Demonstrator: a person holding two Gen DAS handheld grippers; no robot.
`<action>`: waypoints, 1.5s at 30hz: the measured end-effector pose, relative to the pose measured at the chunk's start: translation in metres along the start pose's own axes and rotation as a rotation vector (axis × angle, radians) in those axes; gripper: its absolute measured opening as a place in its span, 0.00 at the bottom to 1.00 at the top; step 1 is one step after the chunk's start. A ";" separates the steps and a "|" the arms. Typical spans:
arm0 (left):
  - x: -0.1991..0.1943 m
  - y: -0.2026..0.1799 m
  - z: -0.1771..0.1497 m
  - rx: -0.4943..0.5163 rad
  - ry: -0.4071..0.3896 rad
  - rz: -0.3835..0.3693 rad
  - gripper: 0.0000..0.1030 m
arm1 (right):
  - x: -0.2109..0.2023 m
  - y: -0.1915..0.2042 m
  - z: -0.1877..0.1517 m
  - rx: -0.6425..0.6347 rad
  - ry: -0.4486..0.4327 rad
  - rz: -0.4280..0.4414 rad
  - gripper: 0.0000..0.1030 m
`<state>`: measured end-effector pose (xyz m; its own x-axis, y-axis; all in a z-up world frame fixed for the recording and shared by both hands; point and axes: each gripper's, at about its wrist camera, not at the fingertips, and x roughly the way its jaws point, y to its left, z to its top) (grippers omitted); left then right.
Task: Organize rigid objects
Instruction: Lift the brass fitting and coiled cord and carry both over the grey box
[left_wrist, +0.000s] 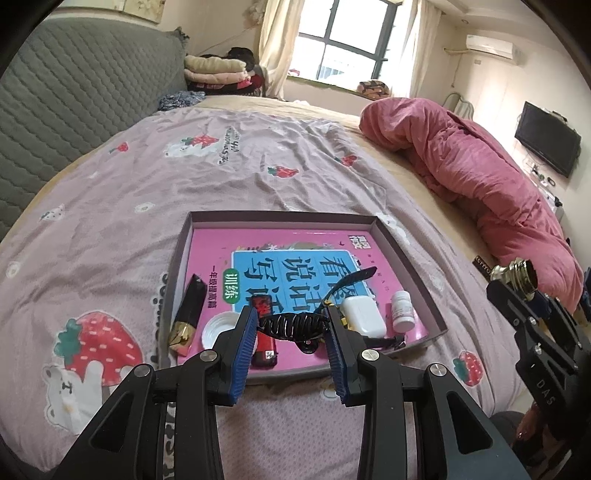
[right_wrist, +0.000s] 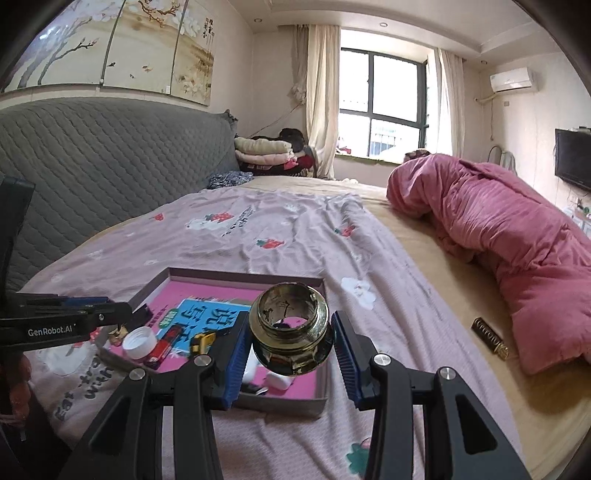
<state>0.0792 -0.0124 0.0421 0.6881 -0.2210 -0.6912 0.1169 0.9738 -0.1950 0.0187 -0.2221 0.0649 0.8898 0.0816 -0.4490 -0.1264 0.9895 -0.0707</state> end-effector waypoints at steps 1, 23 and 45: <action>0.002 -0.001 0.001 0.002 0.002 0.001 0.36 | 0.001 -0.002 0.001 0.002 -0.003 -0.003 0.43; 0.050 0.007 0.000 -0.028 0.060 -0.004 0.36 | 0.044 -0.005 -0.008 -0.023 0.044 -0.011 0.43; 0.092 -0.006 -0.021 0.040 0.112 0.001 0.36 | 0.082 -0.009 -0.047 0.030 0.195 0.062 0.43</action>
<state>0.1267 -0.0395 -0.0351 0.6038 -0.2228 -0.7653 0.1465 0.9748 -0.1682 0.0724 -0.2296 -0.0136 0.7783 0.1210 -0.6161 -0.1629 0.9866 -0.0119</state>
